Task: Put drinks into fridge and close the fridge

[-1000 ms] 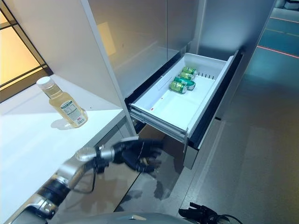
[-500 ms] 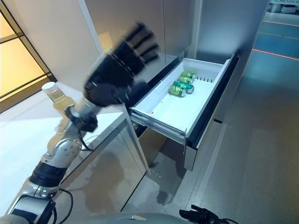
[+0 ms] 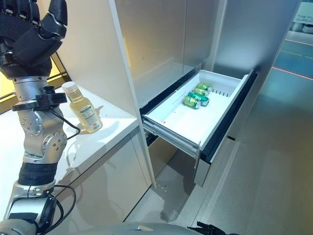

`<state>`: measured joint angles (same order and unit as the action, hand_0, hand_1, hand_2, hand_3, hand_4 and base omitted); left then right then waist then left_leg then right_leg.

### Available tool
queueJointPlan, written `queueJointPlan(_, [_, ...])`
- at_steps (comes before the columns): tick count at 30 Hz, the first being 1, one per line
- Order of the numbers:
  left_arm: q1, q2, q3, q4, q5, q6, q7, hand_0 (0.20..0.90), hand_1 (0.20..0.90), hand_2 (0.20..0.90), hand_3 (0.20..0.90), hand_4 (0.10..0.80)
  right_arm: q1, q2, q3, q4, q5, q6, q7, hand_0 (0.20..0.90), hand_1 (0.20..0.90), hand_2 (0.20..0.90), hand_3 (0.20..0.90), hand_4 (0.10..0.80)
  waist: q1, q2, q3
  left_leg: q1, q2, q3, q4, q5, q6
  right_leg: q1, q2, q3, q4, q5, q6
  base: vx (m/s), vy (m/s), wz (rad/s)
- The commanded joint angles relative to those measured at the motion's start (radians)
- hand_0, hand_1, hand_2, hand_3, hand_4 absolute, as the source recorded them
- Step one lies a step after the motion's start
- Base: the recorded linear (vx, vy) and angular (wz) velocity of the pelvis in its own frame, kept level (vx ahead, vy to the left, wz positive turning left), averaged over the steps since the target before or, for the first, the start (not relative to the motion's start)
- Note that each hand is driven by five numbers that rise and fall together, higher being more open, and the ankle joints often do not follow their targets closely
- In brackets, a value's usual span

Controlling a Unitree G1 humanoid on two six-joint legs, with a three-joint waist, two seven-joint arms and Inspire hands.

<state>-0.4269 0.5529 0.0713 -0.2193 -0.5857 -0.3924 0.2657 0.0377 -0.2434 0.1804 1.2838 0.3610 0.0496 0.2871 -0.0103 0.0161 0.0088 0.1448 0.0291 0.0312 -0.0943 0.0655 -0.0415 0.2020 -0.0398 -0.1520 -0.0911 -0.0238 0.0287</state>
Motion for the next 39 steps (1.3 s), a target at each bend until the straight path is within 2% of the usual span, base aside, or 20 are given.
queueJointPlan(1, [-0.143, 0.070, -0.003, 0.031, 0.048, 0.000, 0.022, 0.900, 0.900, 0.900, 0.900, 0.800, -0.037, 0.027, 0.058, 0.043, -0.030, 0.006, 0.023, 0.900, 0.900, 0.900, 0.900, 0.800, 0.012, 0.018, 0.013, 0.033, -0.074, 0.015, 0.010, -0.146, 0.067, -0.059, 0.044, -0.027, 0.129, -0.115, 0.007, 0.007, 0.000, 0.05])
queueJointPlan(9, [-0.064, 0.050, -0.006, 0.059, 0.097, 0.032, 0.067, 0.900, 0.900, 0.900, 0.900, 0.800, -0.050, 0.024, 0.063, 0.030, -0.032, 0.027, 0.024, 0.900, 0.900, 0.900, 0.900, 0.800, 0.036, 0.018, 0.027, 0.028, -0.076, -0.005, 0.014, -0.140, 0.064, -0.057, 0.040, -0.049, 0.141, -0.124, 0.003, -0.001, 0.006, 0.08])
queueJointPlan(21, [0.030, 0.007, -0.021, 0.099, 0.158, 0.065, 0.060, 0.900, 0.900, 0.900, 0.900, 0.800, -0.063, 0.017, 0.051, 0.014, -0.049, 0.053, 0.027, 0.900, 0.900, 0.900, 0.900, 0.800, 0.053, 0.019, 0.040, 0.028, -0.078, -0.019, 0.016, -0.137, 0.062, -0.054, 0.036, -0.064, 0.152, -0.129, 0.004, -0.005, 0.004, 0.07])
queueJointPlan(28, [0.040, 0.010, -0.035, 0.181, 0.268, 0.056, 0.103, 0.900, 0.900, 0.900, 0.900, 0.800, -0.065, 0.015, 0.042, 0.008, -0.053, 0.059, 0.030, 0.900, 0.900, 0.900, 0.900, 0.800, 0.047, 0.019, 0.040, 0.031, -0.078, -0.013, 0.016, -0.137, 0.062, -0.055, 0.036, -0.059, 0.156, -0.130, 0.006, 0.004, 0.004, 0.02])
queueJointPlan(39, [0.048, 0.002, -0.058, 0.235, 0.298, 0.074, 0.090, 0.900, 0.900, 0.900, 0.900, 0.800, -0.055, 0.010, 0.025, -0.003, -0.067, 0.067, 0.032, 0.900, 0.900, 0.900, 0.900, 0.800, 0.031, 0.021, 0.049, 0.040, -0.077, 0.000, 0.017, -0.140, 0.064, -0.053, 0.038, -0.044, 0.159, -0.129, 0.010, 0.000, 0.000, 0.00])
